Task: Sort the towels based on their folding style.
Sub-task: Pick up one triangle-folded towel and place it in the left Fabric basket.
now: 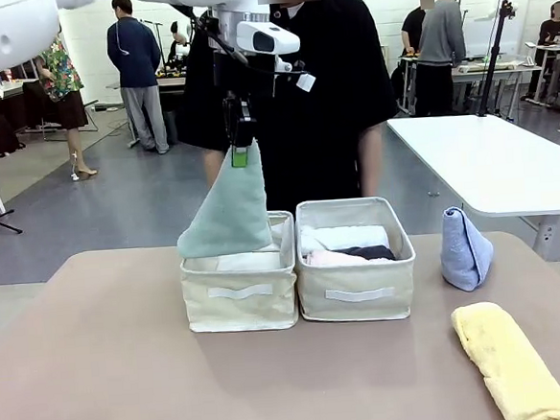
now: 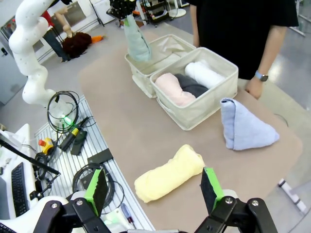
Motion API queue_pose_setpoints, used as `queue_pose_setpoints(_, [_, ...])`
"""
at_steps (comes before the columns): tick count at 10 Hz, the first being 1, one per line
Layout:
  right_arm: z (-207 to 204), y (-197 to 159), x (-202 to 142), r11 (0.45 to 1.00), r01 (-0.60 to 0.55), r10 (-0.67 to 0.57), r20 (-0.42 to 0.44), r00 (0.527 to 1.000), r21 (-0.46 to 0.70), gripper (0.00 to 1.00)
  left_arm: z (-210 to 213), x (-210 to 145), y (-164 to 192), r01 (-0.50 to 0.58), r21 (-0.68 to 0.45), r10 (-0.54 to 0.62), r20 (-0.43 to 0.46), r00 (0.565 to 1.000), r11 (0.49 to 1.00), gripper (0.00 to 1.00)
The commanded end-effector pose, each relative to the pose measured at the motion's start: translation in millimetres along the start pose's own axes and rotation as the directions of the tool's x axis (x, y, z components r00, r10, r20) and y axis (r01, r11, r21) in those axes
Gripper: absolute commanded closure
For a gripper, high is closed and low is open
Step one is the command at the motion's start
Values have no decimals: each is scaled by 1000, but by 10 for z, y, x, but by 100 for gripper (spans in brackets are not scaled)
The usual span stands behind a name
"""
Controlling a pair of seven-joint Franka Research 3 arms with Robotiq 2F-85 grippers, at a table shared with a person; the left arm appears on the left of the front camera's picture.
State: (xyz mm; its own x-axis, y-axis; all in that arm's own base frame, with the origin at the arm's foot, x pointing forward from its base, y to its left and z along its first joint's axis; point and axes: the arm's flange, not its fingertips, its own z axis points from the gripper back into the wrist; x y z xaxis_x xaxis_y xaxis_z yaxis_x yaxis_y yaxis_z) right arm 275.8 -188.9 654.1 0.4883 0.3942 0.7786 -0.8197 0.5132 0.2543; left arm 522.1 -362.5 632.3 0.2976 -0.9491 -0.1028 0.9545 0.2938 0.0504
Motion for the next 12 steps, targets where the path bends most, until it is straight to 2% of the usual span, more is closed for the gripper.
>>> queue_pose_setpoints(1, [7, -11, 18, 1000, -14, 14, 29, 999, 16, 0, 36, 158, 61, -5, -24, 6, 37, 999, 1000, 87])
queue_pose_setpoints(6, [7, -11, 18, 1000, -14, 14, 29, 999, 16, 0, -157, 263, 87, 4, -90, -4, 8, 1000, 996, 87])
queue_pose_setpoints(9, [7, -11, 18, 1000, -14, 14, 29, 999, 16, 0, -397, 266, 82, -5, -64, 4, -23, 1000, 998, 87])
queue_pose_setpoints(12, [7, -11, 18, 1000, -14, 14, 29, 999, 16, 0, -697, 388, 18, 41, -57, -42, -16, 999, 998, 87])
